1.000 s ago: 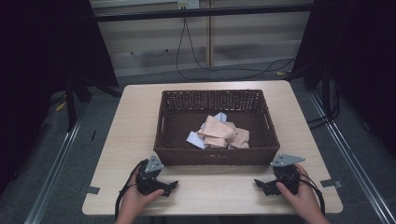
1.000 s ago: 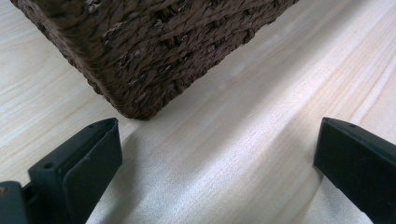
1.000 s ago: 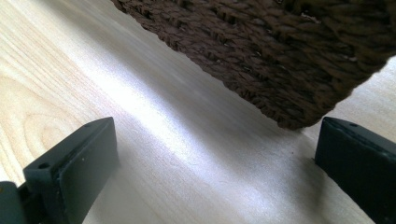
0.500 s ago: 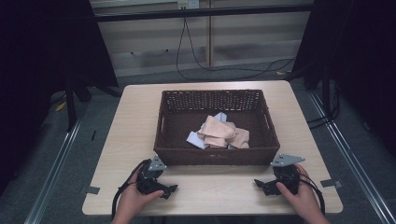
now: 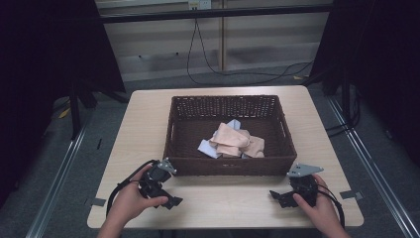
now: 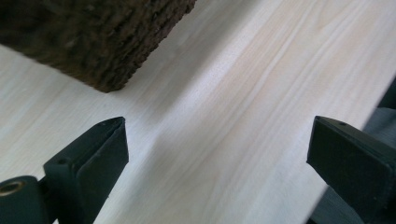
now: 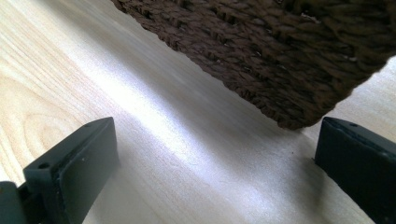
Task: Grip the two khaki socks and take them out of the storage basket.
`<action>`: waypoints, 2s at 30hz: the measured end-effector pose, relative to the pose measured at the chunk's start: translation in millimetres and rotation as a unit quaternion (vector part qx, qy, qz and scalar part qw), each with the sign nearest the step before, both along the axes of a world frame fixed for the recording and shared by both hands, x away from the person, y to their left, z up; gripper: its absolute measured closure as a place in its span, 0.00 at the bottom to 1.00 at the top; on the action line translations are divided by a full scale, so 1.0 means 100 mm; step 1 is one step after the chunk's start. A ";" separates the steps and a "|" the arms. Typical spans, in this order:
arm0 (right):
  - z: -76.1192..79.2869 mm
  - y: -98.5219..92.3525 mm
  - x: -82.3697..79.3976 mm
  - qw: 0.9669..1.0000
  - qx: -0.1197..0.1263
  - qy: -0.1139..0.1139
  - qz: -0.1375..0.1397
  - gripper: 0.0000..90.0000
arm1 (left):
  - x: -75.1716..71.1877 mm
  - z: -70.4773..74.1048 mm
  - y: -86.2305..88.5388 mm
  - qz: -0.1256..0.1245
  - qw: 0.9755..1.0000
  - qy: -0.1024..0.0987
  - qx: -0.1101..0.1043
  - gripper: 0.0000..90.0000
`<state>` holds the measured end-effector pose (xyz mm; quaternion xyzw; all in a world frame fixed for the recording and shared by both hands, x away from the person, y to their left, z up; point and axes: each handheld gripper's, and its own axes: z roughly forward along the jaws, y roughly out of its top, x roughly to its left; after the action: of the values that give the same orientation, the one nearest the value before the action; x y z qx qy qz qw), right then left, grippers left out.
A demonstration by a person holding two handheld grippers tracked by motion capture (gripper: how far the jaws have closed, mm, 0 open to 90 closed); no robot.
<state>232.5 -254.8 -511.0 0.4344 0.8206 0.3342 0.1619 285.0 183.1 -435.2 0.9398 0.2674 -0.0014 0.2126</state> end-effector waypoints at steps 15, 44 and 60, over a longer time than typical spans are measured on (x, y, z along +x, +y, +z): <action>0.00 0.00 0.00 1.000 0.000 0.000 0.000 0.00 | 0.31 0.81 -0.01 0.018 0.999 0.042 0.000 0.06; 0.00 0.00 0.01 1.000 -0.001 -0.003 0.001 0.00 | 1.23 0.96 -1.08 0.075 0.997 0.020 -0.012 0.08; 0.00 0.00 0.02 1.000 0.000 -0.003 0.005 0.00 | 1.63 0.44 -1.48 0.096 0.993 0.064 -0.003 0.25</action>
<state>234.5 -254.6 -511.0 0.4294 0.8222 0.3365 0.1624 447.7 34.8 -390.8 0.9073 0.3692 -0.0422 0.1968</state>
